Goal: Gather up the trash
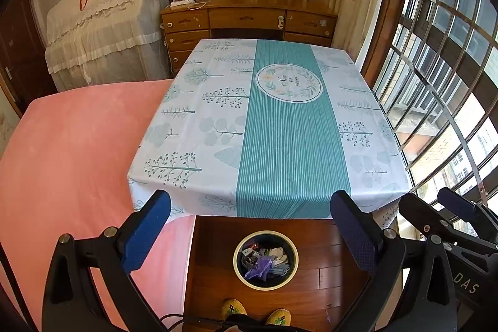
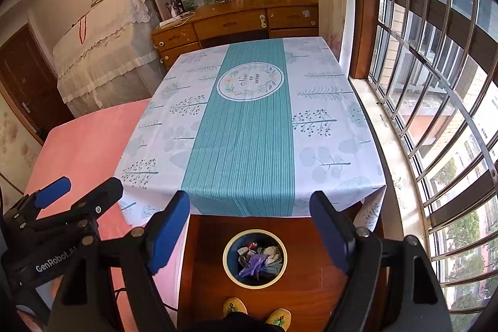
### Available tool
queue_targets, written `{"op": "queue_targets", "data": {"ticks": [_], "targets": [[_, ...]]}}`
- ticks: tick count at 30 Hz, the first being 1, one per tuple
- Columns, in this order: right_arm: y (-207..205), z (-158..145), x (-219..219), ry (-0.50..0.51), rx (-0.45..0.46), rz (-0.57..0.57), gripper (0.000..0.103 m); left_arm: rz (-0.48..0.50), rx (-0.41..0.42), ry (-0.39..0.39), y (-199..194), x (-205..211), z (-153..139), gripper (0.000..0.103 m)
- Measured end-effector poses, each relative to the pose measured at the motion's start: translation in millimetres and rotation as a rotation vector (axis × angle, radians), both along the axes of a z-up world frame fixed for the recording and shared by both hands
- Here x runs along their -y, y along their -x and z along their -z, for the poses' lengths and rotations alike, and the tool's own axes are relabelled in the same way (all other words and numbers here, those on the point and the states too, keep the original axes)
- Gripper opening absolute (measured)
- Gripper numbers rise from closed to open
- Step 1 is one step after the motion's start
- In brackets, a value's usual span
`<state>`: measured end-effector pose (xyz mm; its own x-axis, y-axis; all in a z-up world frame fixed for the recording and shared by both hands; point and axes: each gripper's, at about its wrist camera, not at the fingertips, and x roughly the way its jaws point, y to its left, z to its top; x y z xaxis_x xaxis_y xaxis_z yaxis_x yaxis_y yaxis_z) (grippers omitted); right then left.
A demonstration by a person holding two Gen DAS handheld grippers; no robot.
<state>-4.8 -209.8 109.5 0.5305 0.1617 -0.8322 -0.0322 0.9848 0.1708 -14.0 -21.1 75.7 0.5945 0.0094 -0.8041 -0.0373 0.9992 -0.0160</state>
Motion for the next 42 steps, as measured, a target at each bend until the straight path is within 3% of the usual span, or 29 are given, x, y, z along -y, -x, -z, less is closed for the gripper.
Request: {"op": "queue_targets", "data": {"ticks": [42], "targets": [[-3.3, 8.5, 11.7, -0.014, -0.022, -0.018, 0.080, -0.025, -0.032, 0.005, 7.5, 11.7, 7.9, 0.101]]}}
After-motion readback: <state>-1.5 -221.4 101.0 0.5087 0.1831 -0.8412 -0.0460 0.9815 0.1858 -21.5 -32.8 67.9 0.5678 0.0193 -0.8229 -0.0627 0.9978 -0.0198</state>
